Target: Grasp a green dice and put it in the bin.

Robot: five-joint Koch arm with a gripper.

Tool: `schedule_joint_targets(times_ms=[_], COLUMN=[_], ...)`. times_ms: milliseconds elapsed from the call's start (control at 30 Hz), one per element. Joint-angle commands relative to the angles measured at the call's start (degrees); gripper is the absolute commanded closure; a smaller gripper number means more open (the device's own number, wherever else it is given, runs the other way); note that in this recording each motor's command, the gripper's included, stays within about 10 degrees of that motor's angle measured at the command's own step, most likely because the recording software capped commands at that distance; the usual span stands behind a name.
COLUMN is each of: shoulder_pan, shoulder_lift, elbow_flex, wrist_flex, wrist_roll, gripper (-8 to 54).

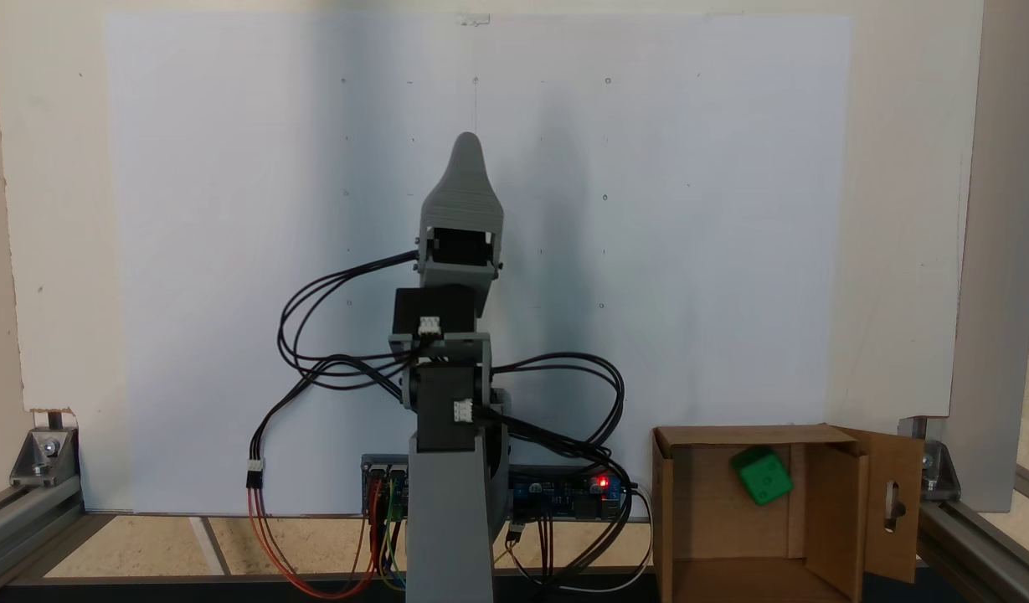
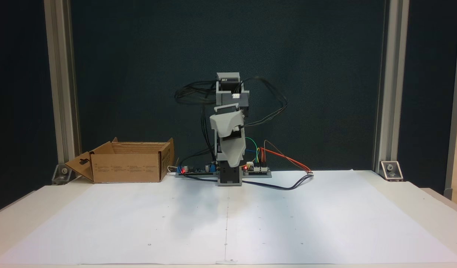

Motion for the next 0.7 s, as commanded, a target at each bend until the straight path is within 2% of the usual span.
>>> schedule_joint_targets(times_ms=[0, 300, 667], shoulder_pan=[0.88, -3.08, -0.35], shoulder_lift=[3.34, 13.01, 13.36], elbow_flex=[-0.44, 6.94, 25.93], wrist_flex=[-9.38, -31.80, -57.46], wrist_roll=[-1.67, -1.58, -1.85], gripper=[0.7, -0.5, 1.8])
